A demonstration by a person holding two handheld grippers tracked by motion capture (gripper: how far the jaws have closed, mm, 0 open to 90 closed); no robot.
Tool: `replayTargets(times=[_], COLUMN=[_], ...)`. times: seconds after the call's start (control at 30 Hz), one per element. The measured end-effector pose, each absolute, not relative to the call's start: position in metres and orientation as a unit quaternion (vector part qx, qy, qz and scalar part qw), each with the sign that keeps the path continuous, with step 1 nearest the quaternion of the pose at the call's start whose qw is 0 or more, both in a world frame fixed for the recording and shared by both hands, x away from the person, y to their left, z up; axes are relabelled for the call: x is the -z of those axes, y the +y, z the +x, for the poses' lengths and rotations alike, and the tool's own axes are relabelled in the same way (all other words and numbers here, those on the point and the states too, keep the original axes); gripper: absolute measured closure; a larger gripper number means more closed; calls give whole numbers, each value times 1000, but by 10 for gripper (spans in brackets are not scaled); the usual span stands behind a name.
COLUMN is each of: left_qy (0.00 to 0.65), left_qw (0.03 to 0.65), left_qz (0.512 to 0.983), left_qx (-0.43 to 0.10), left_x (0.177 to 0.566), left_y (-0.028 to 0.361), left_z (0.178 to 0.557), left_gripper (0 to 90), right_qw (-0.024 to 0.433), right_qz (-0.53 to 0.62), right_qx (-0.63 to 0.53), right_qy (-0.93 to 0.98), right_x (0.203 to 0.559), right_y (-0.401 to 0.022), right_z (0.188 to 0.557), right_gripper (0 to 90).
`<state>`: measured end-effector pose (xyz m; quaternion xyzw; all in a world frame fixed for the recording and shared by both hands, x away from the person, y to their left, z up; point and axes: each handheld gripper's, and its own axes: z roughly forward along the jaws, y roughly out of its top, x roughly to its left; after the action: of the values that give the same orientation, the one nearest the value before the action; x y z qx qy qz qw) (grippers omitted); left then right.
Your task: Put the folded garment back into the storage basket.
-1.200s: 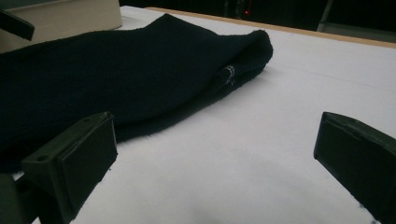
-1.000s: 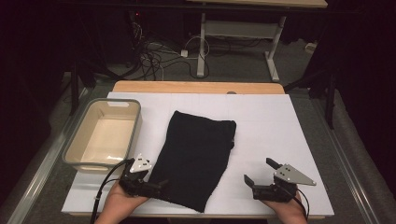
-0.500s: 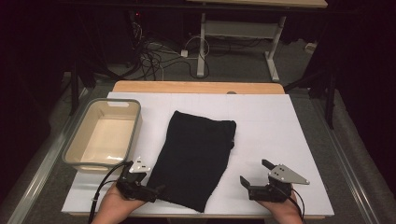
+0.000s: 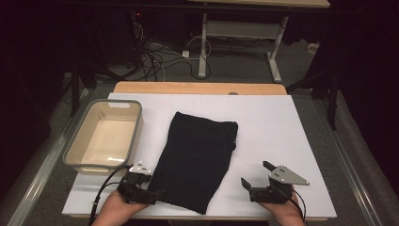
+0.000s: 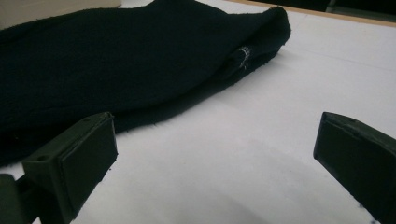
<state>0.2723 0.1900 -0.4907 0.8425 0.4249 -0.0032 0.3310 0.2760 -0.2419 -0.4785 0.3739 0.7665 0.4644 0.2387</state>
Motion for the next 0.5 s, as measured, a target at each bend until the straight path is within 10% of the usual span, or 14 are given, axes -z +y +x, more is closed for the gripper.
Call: replayTargets(times=[0.2, 0.5], left_qy=[400, 360], left_qw=[358, 373], left_qz=[843, 855], left_qx=[41, -29], left_x=[492, 488], left_y=[192, 191], left_z=[269, 256], left_gripper=[483, 682], right_qw=[238, 225], right_qz=[382, 393], right_qx=[-464, -463], right_qy=[763, 762], right_x=[478, 478], right_y=[-242, -234], right_z=[275, 283], right_gripper=[2, 0])
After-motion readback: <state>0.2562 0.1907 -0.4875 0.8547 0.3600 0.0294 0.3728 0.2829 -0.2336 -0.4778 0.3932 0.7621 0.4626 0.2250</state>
